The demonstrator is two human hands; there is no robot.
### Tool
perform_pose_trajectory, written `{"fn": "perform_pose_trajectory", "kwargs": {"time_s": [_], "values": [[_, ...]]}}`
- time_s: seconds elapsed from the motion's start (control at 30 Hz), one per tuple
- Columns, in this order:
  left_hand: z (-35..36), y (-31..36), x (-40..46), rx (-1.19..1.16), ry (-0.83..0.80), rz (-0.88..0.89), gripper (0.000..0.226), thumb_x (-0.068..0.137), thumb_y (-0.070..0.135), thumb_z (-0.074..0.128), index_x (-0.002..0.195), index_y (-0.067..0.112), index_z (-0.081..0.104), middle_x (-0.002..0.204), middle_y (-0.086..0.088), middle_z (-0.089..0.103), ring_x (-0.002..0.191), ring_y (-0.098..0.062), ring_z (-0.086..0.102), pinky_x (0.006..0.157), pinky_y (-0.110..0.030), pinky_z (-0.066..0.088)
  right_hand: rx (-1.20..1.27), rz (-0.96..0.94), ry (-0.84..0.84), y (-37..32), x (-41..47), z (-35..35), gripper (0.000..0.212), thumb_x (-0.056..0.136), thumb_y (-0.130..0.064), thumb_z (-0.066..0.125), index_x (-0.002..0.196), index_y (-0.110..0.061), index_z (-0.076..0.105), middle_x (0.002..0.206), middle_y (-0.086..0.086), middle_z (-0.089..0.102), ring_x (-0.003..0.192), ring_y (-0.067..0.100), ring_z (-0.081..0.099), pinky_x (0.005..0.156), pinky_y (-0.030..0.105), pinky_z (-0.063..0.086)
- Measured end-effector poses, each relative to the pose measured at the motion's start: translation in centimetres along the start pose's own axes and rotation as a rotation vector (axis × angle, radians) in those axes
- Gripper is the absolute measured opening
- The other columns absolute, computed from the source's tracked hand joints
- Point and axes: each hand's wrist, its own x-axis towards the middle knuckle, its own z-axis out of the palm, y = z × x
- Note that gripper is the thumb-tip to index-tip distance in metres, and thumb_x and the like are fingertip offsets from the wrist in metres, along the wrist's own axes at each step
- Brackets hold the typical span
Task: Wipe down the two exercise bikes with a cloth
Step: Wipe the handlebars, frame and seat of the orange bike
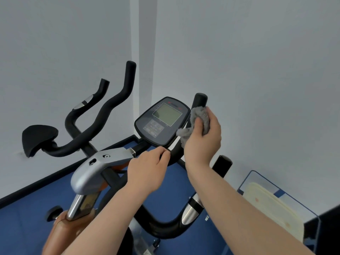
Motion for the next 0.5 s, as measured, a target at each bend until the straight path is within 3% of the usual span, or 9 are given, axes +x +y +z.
{"fn": "perform_pose_trajectory", "kwargs": {"time_s": [0.1, 0.2, 0.33, 0.5], "values": [[-0.1, -0.3, 0.1, 0.011, -0.014, 0.025, 0.025, 0.102, 0.029, 0.032, 0.095, 0.032, 0.056, 0.072, 0.011, 0.053, 0.084, -0.020, 0.055, 0.078, -0.041, 0.047, 0.090, 0.015, 0.115, -0.7, 2.1, -0.3, 0.027, 0.093, -0.004, 0.053, 0.116, -0.012, 0.066, 0.113, -0.001, 0.069, 0.105, 0.009, 0.063, 0.092, 0.020, 0.048], [-0.2, -0.4, 0.3, 0.000, -0.032, 0.022, 0.024, 0.102, 0.029, 0.032, 0.094, 0.033, 0.055, 0.071, 0.014, 0.051, 0.084, -0.018, 0.054, 0.076, -0.039, 0.047, 0.115, -0.088, 0.114, -2.2, 3.7, 0.9, 0.030, 0.095, -0.004, 0.053, 0.122, -0.011, 0.063, 0.120, -0.001, 0.067, 0.113, 0.009, 0.061, 0.097, 0.018, 0.046], [-0.2, -0.6, 0.4, -0.031, -0.045, 0.036, 0.025, 0.103, 0.035, 0.031, 0.093, 0.035, 0.055, 0.071, 0.013, 0.054, 0.081, -0.016, 0.054, 0.066, -0.034, 0.042, 0.001, -0.059, 0.022, 0.2, -0.5, 0.1, 0.036, 0.097, -0.008, 0.053, 0.131, -0.018, 0.059, 0.127, -0.007, 0.062, 0.119, 0.004, 0.056, 0.095, 0.005, 0.038], [-0.2, -0.6, 0.3, 0.002, -0.024, 0.074, 0.026, 0.103, 0.030, 0.031, 0.091, 0.030, 0.054, 0.071, 0.009, 0.053, 0.080, -0.019, 0.054, 0.070, -0.038, 0.047, 0.028, -0.211, 0.086, -1.2, 2.6, 0.4, 0.032, 0.095, -0.006, 0.055, 0.126, -0.014, 0.061, 0.121, -0.007, 0.062, 0.116, 0.003, 0.056, 0.101, 0.016, 0.042]]}}
